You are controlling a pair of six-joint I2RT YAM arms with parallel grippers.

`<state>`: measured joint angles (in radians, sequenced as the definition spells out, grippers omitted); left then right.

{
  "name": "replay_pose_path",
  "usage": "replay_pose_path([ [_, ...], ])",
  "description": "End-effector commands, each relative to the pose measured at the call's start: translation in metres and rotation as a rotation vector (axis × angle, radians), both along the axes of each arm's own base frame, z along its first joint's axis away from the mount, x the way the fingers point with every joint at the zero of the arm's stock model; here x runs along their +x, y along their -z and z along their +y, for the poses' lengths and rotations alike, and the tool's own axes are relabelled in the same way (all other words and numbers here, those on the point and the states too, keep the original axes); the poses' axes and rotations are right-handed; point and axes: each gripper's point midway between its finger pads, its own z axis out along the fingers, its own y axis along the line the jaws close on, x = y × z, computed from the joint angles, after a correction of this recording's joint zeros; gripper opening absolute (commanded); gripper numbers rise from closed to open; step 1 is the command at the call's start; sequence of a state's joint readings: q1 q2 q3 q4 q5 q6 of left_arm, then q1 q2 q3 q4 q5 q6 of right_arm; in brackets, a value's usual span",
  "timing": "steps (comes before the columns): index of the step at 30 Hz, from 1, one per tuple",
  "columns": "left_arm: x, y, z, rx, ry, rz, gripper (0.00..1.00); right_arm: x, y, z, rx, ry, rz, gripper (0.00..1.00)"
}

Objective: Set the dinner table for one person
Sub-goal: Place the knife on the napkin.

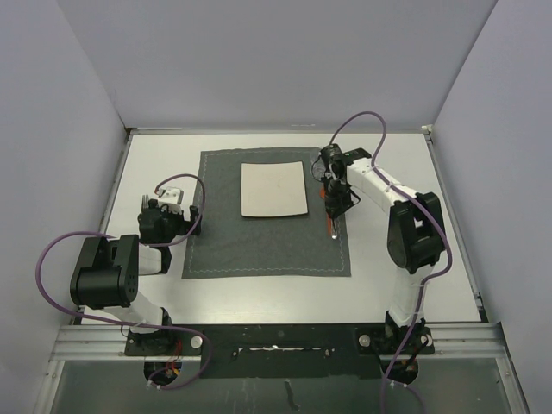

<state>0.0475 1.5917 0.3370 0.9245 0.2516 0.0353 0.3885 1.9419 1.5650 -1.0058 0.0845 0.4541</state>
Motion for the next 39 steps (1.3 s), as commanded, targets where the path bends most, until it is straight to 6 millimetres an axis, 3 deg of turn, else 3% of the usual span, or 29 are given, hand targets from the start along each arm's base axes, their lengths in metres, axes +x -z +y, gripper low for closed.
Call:
replay_pose_path([
  [1, 0.008, -0.011, -0.001, 0.004, 0.01, -0.058, 0.98, 0.01, -0.009, 0.013, 0.027, -0.007, -0.028, 0.0],
  [39, 0.008, -0.012, 0.0, 0.004, 0.009, -0.06, 0.98, 0.021, 0.002, 0.041, 0.058, -0.062, -0.024, 0.0],
])
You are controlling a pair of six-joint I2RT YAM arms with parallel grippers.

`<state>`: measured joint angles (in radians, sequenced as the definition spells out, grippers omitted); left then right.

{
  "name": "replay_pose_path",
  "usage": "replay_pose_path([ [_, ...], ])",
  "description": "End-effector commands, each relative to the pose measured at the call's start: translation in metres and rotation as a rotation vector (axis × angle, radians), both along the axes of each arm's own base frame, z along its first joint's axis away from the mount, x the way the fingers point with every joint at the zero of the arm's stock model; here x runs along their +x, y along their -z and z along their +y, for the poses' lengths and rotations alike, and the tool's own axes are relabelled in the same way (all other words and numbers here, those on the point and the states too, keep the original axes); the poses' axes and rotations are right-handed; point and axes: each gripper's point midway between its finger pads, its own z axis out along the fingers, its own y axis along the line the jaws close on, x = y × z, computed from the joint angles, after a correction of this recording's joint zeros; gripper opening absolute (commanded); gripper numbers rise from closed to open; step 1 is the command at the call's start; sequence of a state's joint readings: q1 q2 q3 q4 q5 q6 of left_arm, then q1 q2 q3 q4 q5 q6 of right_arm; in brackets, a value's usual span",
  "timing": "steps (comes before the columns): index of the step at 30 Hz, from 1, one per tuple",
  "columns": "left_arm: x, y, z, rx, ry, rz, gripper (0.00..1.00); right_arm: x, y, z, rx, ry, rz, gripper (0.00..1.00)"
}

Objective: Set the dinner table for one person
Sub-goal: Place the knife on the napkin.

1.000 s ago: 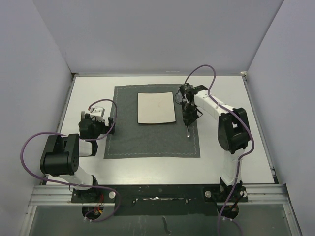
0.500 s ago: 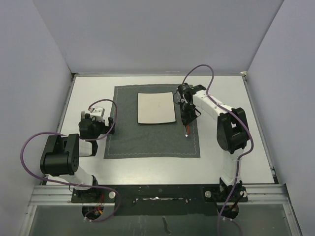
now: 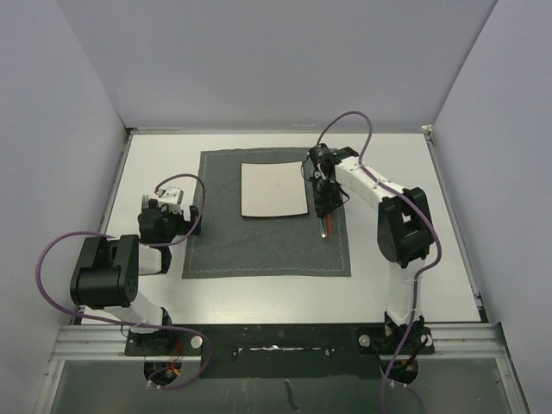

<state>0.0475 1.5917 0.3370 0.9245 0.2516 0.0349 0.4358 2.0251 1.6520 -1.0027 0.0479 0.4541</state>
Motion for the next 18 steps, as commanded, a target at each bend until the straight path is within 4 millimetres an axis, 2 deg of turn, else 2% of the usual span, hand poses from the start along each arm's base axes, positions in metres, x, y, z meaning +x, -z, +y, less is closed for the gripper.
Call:
replay_pose_path([
  [1, 0.008, -0.012, 0.0, 0.004, 0.01, -0.059, 0.98, 0.012, -0.005, 0.01, 0.023, -0.007, -0.03, 0.0],
  [18, 0.008, -0.012, 0.0, 0.004, 0.009, -0.06, 0.98, 0.017, 0.008, 0.016, 0.032, -0.017, -0.013, 0.0],
])
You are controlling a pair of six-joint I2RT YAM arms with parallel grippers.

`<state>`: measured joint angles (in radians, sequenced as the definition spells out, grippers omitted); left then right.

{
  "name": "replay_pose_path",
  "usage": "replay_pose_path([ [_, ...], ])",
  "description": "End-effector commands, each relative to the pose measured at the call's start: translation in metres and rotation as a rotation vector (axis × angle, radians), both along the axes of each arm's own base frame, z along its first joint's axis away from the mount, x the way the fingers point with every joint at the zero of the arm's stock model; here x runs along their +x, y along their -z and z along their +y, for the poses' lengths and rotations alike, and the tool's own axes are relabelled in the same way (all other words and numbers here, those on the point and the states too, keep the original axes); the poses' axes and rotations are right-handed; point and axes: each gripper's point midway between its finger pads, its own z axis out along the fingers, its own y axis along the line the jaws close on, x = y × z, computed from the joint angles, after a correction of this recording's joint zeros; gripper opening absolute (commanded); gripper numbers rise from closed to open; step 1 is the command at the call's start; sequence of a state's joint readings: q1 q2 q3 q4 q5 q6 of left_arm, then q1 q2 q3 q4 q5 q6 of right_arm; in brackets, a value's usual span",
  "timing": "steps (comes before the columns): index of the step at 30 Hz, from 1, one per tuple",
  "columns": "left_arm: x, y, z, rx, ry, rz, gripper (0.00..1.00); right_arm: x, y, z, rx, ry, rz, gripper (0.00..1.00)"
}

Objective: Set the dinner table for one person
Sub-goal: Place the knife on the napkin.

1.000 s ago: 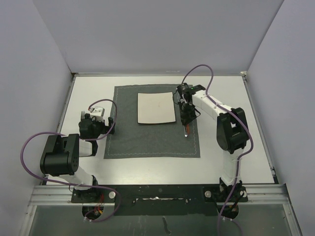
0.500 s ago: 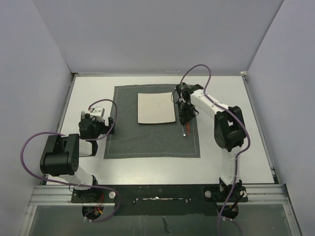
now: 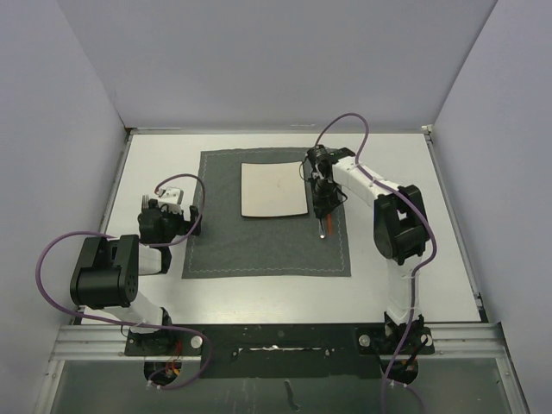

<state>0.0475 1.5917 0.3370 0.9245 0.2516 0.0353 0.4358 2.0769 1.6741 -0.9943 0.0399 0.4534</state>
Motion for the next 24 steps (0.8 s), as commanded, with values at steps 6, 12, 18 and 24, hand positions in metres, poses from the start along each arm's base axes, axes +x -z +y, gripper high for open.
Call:
replay_pose_path([
  [6, 0.008, -0.011, 0.0, 0.005, 0.01, -0.059, 0.98, 0.018, -0.002, 0.015, 0.042, -0.014, -0.036, 0.0],
  [12, 0.008, -0.011, 0.0, 0.004, 0.01, -0.058, 0.98, 0.023, -0.001, 0.018, 0.043, -0.015, -0.038, 0.0],
  [18, 0.008, -0.012, 0.0, 0.004, 0.009, -0.059, 0.98, 0.026, -0.002, 0.019, 0.04, -0.012, -0.042, 0.0],
  [24, 0.008, -0.011, 0.0, 0.004, 0.01, -0.058, 0.98, 0.03, -0.001, 0.018, 0.033, 0.002, -0.038, 0.0],
])
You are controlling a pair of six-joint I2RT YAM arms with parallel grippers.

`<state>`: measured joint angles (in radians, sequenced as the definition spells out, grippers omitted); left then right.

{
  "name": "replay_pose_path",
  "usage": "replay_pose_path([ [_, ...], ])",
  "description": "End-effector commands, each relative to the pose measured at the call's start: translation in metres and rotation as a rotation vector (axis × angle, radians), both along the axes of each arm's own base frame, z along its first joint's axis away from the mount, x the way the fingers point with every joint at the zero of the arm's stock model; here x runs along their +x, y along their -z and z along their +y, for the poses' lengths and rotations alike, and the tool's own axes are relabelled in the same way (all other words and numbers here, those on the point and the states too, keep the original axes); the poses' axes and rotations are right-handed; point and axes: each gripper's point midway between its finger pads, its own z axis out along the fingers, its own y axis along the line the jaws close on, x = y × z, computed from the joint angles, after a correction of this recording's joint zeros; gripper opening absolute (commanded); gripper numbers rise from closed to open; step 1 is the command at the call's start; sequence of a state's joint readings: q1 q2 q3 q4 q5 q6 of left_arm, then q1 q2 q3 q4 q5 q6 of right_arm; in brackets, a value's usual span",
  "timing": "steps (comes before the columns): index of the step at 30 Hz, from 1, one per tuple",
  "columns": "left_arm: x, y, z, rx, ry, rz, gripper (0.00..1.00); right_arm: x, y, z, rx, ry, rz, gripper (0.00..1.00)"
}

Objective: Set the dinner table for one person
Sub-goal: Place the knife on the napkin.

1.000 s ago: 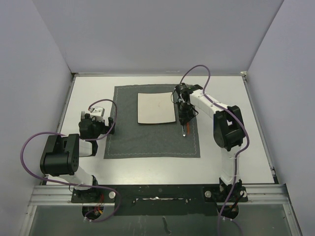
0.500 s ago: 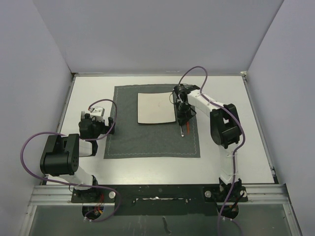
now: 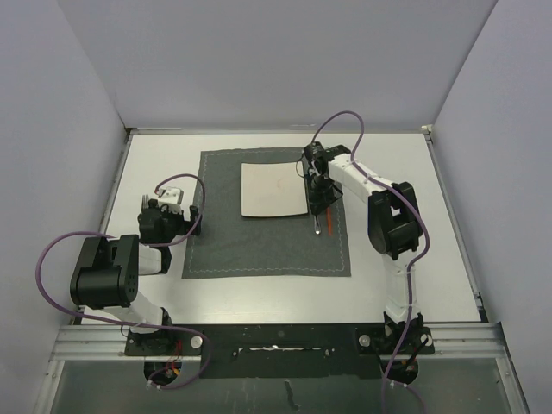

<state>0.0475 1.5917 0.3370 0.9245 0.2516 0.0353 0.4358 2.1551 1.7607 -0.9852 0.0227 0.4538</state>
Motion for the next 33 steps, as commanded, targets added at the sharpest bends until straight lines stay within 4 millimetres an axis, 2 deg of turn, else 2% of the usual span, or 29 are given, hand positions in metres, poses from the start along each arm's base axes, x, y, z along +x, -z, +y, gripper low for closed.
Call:
replay_pose_path([
  [1, 0.008, -0.011, 0.0, 0.004, 0.01, -0.058, 0.98, 0.011, -0.009, 0.007, 0.01, 0.006, -0.028, 0.0],
  [33, 0.008, -0.012, 0.0, 0.004, 0.01, -0.059, 0.98, 0.024, -0.002, -0.006, -0.029, 0.078, -0.024, 0.0],
])
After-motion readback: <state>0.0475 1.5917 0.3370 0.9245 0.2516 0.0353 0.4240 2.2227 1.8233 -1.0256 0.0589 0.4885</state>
